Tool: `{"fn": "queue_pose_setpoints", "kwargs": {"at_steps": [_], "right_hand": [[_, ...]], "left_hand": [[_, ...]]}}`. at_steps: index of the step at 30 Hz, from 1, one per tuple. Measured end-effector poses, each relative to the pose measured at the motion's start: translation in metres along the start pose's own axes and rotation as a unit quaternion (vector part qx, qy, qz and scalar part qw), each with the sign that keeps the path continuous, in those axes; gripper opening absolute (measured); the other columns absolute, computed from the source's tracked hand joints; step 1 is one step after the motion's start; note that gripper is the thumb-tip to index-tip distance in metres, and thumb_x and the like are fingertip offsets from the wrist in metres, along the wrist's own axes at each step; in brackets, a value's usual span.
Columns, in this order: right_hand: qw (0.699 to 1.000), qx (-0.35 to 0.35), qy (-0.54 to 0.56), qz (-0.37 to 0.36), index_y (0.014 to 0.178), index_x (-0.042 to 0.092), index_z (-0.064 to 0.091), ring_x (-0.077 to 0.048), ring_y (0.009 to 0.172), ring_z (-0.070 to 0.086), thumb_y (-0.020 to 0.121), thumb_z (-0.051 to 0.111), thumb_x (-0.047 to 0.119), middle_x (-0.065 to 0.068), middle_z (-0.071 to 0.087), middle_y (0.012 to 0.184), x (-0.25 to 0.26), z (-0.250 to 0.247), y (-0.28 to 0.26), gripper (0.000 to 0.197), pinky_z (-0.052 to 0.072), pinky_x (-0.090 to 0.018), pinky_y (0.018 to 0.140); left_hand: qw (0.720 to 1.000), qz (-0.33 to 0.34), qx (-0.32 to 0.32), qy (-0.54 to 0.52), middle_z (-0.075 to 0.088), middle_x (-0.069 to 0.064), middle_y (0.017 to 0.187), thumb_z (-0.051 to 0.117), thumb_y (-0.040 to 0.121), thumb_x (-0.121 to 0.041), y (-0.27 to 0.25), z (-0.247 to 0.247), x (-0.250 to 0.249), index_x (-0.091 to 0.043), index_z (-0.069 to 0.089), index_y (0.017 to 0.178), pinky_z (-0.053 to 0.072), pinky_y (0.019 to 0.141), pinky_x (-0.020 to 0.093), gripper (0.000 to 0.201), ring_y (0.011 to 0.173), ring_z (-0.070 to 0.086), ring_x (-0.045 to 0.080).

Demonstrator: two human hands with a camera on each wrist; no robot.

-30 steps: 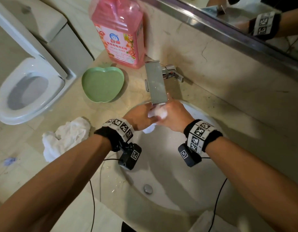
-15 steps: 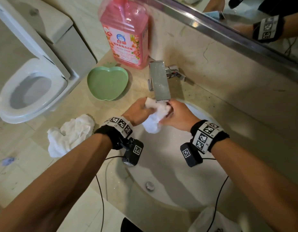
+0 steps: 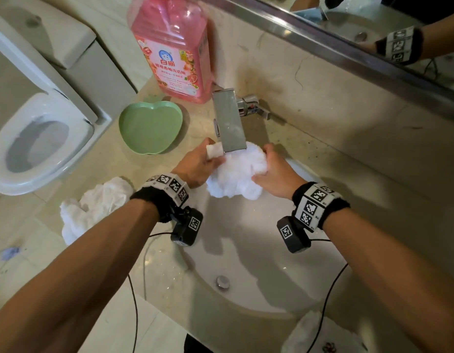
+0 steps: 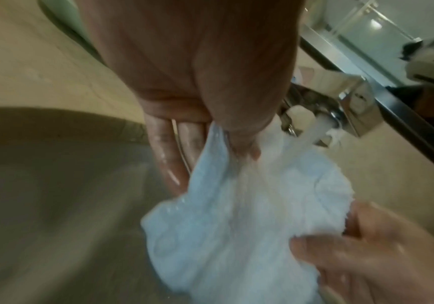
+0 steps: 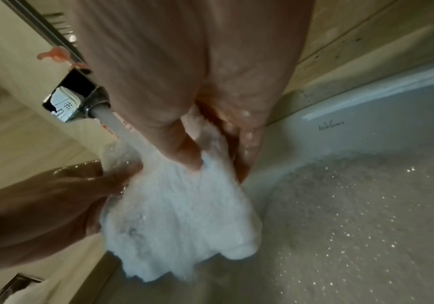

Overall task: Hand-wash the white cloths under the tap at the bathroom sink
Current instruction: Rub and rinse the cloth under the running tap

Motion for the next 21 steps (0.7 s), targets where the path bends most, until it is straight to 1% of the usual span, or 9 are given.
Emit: {"fn": "queue_pose_setpoints", "kwargs": {"at_steps": [2, 5, 8, 10, 14, 16, 17, 18, 21], "right_hand": [[1.0, -0.012, 0.019, -0.021, 0.128, 0.013, 0.041, -0.022, 0.1, 0.059, 0.088, 0.063, 0.002, 0.0, 0.058, 0.108, 0.003, -0.004, -0.001, 0.047, 0.045, -0.022, 0.073], [0.997, -0.031, 0.033, -0.056, 0.131, 0.012, 0.053, -0.014, 0.1, 0.059, 0.09, 0.055, -0.004, -0.003, 0.063, 0.113, 0.013, -0.011, 0.002, 0.044, 0.044, -0.019, 0.079], [0.994, -0.044, 0.035, -0.097, 0.106, 0.009, 0.072, -0.008, 0.096, 0.061, 0.083, 0.043, -0.014, -0.002, 0.07, 0.102, 0.027, -0.014, 0.005, 0.044, 0.044, -0.01, 0.079], [0.993, -0.03, 0.036, -0.106, 0.093, 0.011, 0.075, -0.001, 0.092, 0.061, 0.077, 0.036, -0.016, 0.001, 0.072, 0.097, 0.034, -0.012, 0.008, 0.05, 0.042, -0.005, 0.079], [0.996, 0.008, 0.007, -0.083, 0.083, 0.029, 0.069, 0.015, 0.078, 0.06, 0.084, 0.041, -0.012, 0.026, 0.068, 0.079, 0.035, -0.005, 0.01, 0.05, 0.046, -0.011, 0.067], [0.995, 0.011, -0.002, -0.097, 0.095, 0.015, 0.072, 0.007, 0.086, 0.064, 0.085, 0.043, -0.009, 0.017, 0.073, 0.087, 0.046, -0.005, 0.009, 0.038, 0.052, -0.024, 0.071], [0.995, 0.012, -0.001, -0.103, 0.104, 0.007, 0.071, -0.007, 0.096, 0.067, 0.086, 0.045, -0.005, 0.004, 0.075, 0.097, 0.051, -0.005, 0.009, 0.034, 0.054, -0.032, 0.08], [0.995, 0.02, 0.016, -0.098, 0.11, 0.006, 0.07, -0.017, 0.102, 0.067, 0.085, 0.047, 0.003, -0.005, 0.074, 0.105, 0.053, -0.004, 0.008, 0.034, 0.054, -0.036, 0.087], [0.986, 0.078, 0.148, -0.028, 0.117, 0.018, 0.072, -0.013, 0.106, 0.066, 0.078, 0.053, 0.019, 0.004, 0.074, 0.112, 0.046, 0.005, 0.006, 0.043, 0.05, -0.029, 0.089]], "left_hand": [[0.999, 0.022, 0.019, -0.045, 0.059, 0.001, 0.085, 0.062, 0.095, -0.021, 0.002, -0.004, 0.001, -0.014, 0.047, 0.1, 0.052, 0.068, 0.04, 0.017, 0.076, 0.058, 0.018], [0.987, 0.009, 0.056, -0.151, 0.054, 0.003, 0.081, 0.062, 0.091, 0.003, -0.001, -0.006, 0.01, -0.015, 0.048, 0.091, 0.057, 0.06, 0.035, 0.022, 0.073, 0.057, 0.013], [0.977, -0.014, 0.09, -0.193, 0.056, 0.004, 0.081, 0.056, 0.085, 0.02, -0.008, -0.008, 0.018, -0.016, 0.053, 0.088, 0.055, 0.063, 0.03, 0.036, 0.075, 0.056, 0.016], [0.978, -0.002, 0.128, -0.165, 0.059, 0.008, 0.087, 0.055, 0.08, 0.024, -0.014, -0.008, 0.016, -0.016, 0.059, 0.087, 0.049, 0.076, 0.035, 0.041, 0.084, 0.055, 0.021], [0.965, -0.053, 0.221, -0.126, 0.068, 0.0, 0.116, 0.057, 0.073, -0.01, -0.028, 0.003, 0.014, -0.022, 0.072, 0.101, 0.045, 0.096, 0.033, 0.034, 0.108, 0.059, 0.018], [0.963, -0.088, 0.226, -0.114, 0.069, -0.009, 0.11, 0.06, 0.074, -0.028, -0.03, 0.006, 0.016, -0.029, 0.073, 0.095, 0.046, 0.086, 0.028, 0.025, 0.103, 0.059, 0.014], [0.972, -0.086, 0.206, -0.077, 0.068, -0.01, 0.102, 0.067, 0.076, -0.036, -0.026, 0.005, 0.015, -0.029, 0.07, 0.092, 0.045, 0.08, 0.027, 0.018, 0.097, 0.059, 0.015], [0.98, -0.079, 0.181, -0.015, 0.065, -0.009, 0.098, 0.076, 0.075, -0.042, -0.021, 0.003, 0.016, -0.026, 0.064, 0.094, 0.043, 0.075, 0.027, 0.027, 0.092, 0.059, 0.016], [0.987, -0.067, 0.081, 0.126, 0.056, -0.006, 0.091, 0.087, 0.065, -0.045, -0.012, 0.0, 0.008, -0.018, 0.042, 0.108, 0.04, 0.061, 0.027, 0.067, 0.076, 0.055, 0.012]]}}
Point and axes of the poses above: each hand's wrist, its own y-axis towards the middle knuckle, its own z-axis out of the palm, x = y × z, the point moved 9 cm from there along y, towards the middle knuckle
